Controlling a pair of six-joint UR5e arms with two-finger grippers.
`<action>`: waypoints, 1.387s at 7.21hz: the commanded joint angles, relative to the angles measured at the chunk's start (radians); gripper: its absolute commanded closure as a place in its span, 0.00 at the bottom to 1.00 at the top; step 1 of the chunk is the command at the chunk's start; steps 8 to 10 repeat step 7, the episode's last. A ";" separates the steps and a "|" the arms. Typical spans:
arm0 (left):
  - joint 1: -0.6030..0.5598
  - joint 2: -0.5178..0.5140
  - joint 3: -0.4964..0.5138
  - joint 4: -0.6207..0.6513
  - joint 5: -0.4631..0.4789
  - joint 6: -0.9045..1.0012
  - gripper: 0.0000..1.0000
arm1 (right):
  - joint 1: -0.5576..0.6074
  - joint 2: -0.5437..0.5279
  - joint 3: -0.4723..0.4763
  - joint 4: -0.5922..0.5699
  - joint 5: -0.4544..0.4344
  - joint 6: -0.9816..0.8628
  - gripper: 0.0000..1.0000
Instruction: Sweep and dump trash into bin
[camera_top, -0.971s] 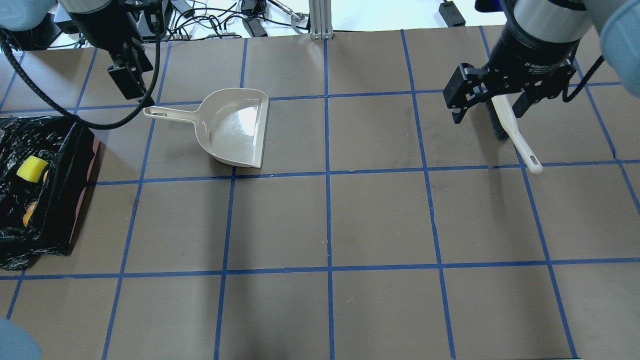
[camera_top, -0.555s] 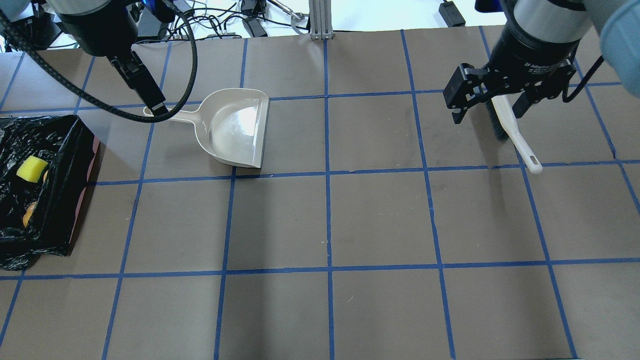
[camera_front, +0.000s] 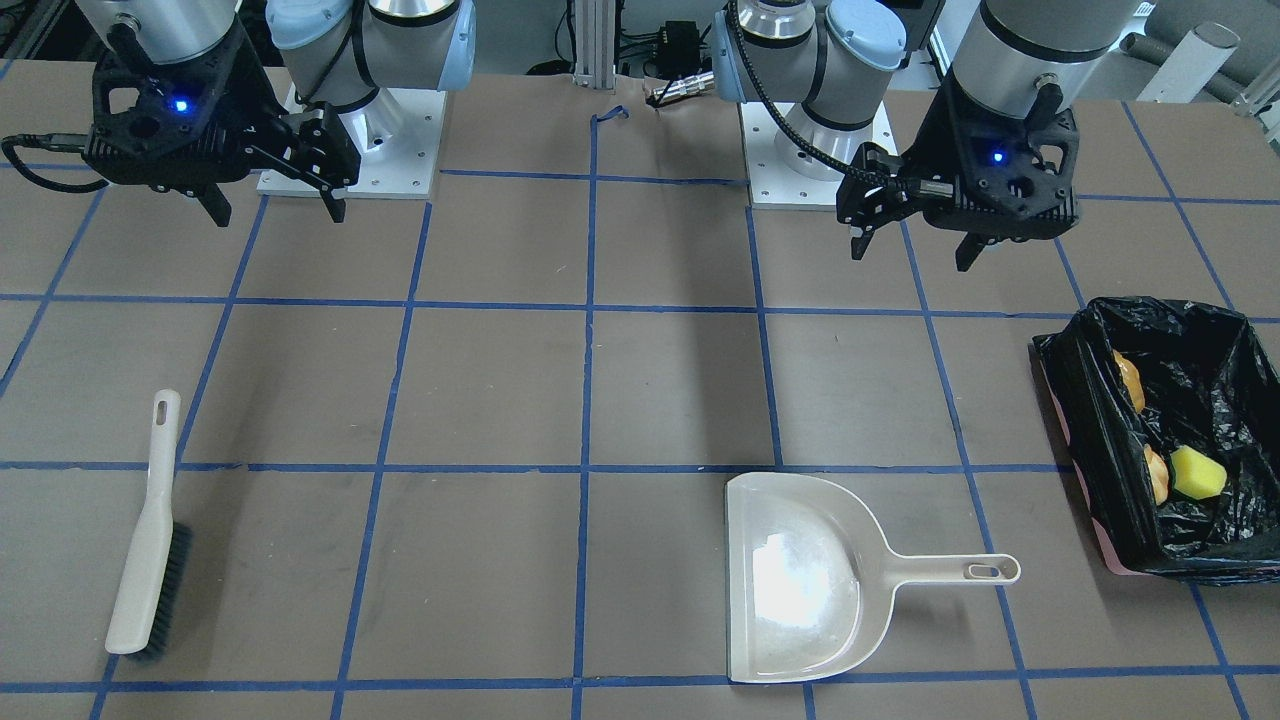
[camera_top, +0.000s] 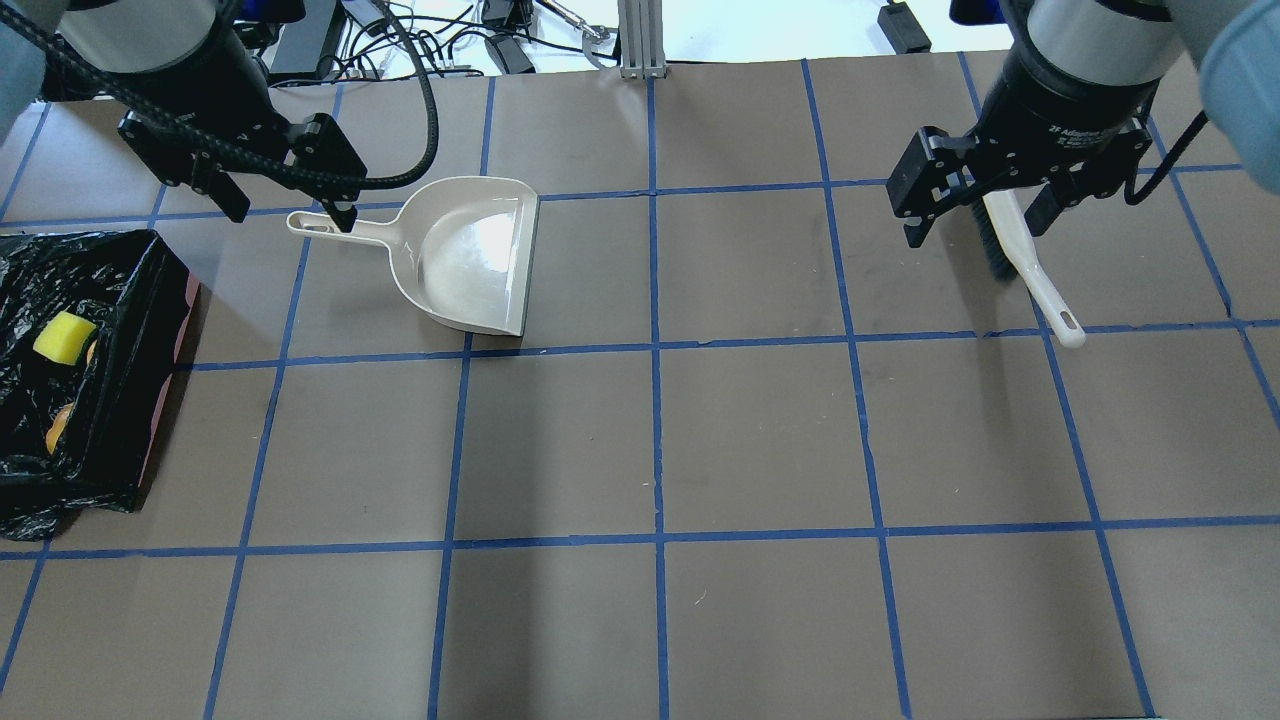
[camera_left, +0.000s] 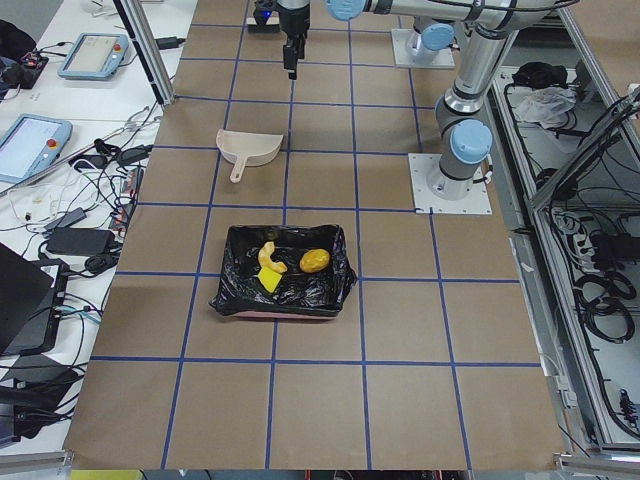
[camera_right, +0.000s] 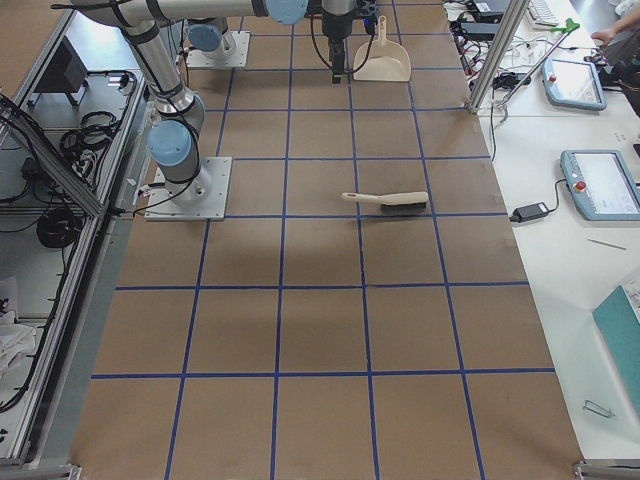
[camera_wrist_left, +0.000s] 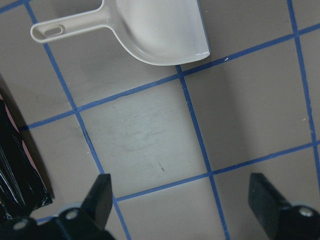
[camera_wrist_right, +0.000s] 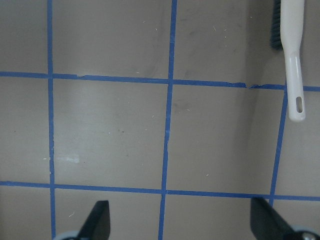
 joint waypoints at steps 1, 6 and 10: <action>-0.004 0.043 -0.152 0.248 -0.009 -0.179 0.00 | 0.000 0.000 0.000 0.001 0.000 0.000 0.00; -0.004 0.079 -0.155 0.165 0.002 -0.187 0.00 | 0.000 0.000 0.002 0.001 0.000 0.000 0.00; -0.002 0.079 -0.153 0.166 0.002 -0.184 0.00 | 0.000 0.000 0.002 0.001 0.000 0.000 0.00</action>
